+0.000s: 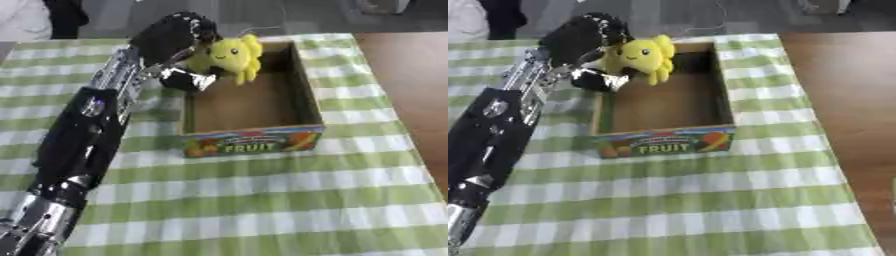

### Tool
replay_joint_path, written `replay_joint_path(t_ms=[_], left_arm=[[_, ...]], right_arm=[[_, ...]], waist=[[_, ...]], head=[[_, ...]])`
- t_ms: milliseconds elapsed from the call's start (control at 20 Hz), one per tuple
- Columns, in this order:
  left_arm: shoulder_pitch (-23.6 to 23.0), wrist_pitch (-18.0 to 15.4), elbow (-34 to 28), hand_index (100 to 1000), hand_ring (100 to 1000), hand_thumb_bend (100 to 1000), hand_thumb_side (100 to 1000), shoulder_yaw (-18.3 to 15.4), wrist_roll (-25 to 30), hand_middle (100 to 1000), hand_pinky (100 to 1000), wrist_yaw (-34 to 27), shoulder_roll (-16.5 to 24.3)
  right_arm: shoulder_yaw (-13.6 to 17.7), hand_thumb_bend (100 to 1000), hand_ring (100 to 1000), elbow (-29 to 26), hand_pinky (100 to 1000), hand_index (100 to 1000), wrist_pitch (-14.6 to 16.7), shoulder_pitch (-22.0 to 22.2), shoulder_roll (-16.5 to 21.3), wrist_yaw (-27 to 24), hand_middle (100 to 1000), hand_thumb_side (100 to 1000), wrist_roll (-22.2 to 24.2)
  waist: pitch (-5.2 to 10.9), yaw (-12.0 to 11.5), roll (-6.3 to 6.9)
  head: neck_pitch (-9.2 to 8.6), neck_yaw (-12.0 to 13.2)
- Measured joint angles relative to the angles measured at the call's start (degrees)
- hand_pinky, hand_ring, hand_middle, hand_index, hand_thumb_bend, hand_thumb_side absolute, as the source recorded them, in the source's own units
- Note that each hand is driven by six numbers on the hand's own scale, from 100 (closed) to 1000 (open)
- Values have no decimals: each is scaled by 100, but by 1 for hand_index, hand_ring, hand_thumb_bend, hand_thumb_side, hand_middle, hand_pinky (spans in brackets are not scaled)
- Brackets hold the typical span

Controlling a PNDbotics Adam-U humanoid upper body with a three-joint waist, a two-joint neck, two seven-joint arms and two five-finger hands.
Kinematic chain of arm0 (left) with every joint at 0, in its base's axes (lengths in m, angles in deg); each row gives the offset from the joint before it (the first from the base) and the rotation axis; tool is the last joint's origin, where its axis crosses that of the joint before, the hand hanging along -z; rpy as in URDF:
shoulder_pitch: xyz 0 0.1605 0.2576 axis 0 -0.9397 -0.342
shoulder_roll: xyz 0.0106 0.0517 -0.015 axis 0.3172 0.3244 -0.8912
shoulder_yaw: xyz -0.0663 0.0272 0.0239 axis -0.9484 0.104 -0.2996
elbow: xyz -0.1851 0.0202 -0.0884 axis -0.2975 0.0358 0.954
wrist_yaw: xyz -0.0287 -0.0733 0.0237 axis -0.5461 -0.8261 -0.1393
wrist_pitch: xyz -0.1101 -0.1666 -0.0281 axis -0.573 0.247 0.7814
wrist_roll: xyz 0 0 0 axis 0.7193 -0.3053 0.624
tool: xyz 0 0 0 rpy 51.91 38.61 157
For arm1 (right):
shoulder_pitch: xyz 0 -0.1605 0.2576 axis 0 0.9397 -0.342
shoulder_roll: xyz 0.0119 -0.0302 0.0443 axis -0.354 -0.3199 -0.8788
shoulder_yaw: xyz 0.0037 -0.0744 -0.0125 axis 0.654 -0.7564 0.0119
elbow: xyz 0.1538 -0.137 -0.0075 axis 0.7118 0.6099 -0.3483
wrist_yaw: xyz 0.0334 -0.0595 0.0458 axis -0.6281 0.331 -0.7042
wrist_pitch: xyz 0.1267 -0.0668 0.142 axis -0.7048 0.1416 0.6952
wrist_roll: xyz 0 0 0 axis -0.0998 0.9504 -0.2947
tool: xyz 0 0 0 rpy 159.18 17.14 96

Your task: Pick up objects on the table and place them in the box.

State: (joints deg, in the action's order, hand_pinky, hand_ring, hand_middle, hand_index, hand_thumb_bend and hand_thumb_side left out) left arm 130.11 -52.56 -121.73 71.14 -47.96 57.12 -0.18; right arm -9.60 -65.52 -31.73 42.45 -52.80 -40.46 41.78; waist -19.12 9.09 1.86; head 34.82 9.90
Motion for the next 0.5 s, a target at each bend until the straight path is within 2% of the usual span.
replay_joint_path(t_ms=[250, 500], left_arm=[[-1, -351, 182, 747, 701, 100, 538, 32, -71, 572, 718, 361, -73], [-2, -513, 324, 816, 739, 100, 571, 36, 4, 621, 733, 752, -98]], right_arm=[[-16, 100, 879, 0, 801, 841, 21, -44, -5, -7, 560, 544, 13], [-33, 100, 879, 0, 801, 841, 27, -44, -9, -24, 560, 544, 14]], waist=[[0, -11, 0], [0, -35, 0]], head=[[-22, 4], [-24, 1]])
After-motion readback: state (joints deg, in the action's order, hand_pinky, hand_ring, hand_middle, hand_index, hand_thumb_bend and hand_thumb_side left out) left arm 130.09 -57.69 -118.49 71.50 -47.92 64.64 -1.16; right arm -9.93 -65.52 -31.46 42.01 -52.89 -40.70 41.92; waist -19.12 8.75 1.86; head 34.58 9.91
